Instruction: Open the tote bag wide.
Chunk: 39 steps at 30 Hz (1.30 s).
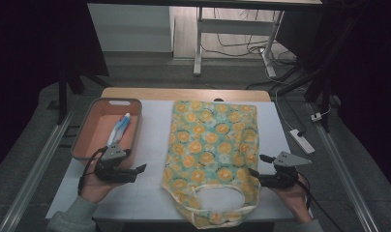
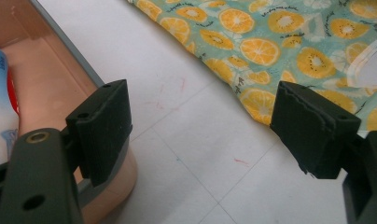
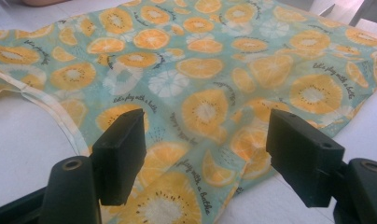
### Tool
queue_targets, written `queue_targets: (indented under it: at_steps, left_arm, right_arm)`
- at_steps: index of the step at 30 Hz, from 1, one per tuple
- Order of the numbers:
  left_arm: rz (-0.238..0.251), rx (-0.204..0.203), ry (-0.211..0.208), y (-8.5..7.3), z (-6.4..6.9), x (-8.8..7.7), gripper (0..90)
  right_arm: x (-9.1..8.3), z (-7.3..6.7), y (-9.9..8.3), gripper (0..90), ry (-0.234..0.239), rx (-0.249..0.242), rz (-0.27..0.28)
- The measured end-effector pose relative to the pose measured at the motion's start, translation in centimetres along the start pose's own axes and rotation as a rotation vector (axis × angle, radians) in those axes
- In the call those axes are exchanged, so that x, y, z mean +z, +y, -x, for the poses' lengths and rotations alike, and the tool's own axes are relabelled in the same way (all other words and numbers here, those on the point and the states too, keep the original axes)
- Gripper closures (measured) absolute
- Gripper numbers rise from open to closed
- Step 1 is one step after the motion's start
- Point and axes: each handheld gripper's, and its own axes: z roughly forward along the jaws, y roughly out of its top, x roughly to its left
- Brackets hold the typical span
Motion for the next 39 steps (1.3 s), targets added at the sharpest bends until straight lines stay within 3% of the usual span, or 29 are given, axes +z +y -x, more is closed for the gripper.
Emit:
queue_targets:
  at_steps: [9,19,23,31,39]
  left_arm:
    - [0.01,0.061,-0.029,1.0,1.3,0.0,20.6]
    - [0.017,0.13,-0.084,4.0,2.8,1.4,21.3]
    - [0.013,0.155,-0.123,5.5,3.8,2.6,21.5]
    - [-0.023,0.243,-0.206,7.8,6.5,4.9,21.5]
    - [-0.087,0.324,-0.299,7.4,9.3,6.1,21.7]
  right_arm:
    - [0.1,0.0,0.1,28.6,0.013,0.018,0.013]
    - [0.1,-0.1,0.2,28.7,0.013,0.014,0.015]
    - [0.2,-0.2,0.2,28.8,0.017,0.013,0.014]
    - [0.4,-0.2,0.1,29.0,0.023,0.008,0.005]
    - [0.7,-0.4,-0.1,29.1,0.028,0.005,-0.006]
